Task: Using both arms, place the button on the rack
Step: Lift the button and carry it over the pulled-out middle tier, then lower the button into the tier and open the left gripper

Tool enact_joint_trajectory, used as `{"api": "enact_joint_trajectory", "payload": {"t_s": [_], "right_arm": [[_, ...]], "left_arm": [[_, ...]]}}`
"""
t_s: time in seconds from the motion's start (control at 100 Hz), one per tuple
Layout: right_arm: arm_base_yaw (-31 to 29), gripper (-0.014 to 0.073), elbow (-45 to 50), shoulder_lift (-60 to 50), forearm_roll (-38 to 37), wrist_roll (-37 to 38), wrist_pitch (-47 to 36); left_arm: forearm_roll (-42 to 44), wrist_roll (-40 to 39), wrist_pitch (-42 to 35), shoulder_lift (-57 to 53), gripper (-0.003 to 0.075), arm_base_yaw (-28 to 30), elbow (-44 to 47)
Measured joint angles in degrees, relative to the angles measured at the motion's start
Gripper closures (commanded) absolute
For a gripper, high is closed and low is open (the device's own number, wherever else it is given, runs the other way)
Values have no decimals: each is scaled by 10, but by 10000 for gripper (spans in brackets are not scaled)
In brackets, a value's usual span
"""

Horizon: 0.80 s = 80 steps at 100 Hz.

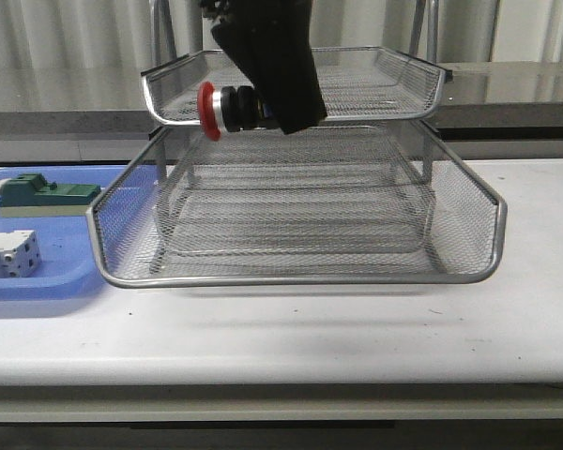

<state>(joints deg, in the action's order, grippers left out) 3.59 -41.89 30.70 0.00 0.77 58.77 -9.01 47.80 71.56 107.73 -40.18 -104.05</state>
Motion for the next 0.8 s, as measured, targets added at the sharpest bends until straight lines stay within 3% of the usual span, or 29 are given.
{"api": "enact_joint_trajectory", "payload": {"t_s": [0.3, 0.41, 0.51, 0.7, 0.8], "right_arm": [[0, 664, 0, 0, 0, 0, 0], [0, 664, 0, 0, 0, 0, 0], [0, 664, 0, 0, 0, 0, 0], [0, 664, 0, 0, 0, 0, 0], [0, 664, 0, 0, 0, 0, 0]], "left_arm": [[0, -8, -4, 51, 696, 0, 2], [0, -10, -4, 61, 661, 0, 2], [0, -12, -5, 70, 587, 0, 2], [0, -13, -6, 78, 330, 0, 2], [0, -13, -6, 78, 256, 0, 2]]}}
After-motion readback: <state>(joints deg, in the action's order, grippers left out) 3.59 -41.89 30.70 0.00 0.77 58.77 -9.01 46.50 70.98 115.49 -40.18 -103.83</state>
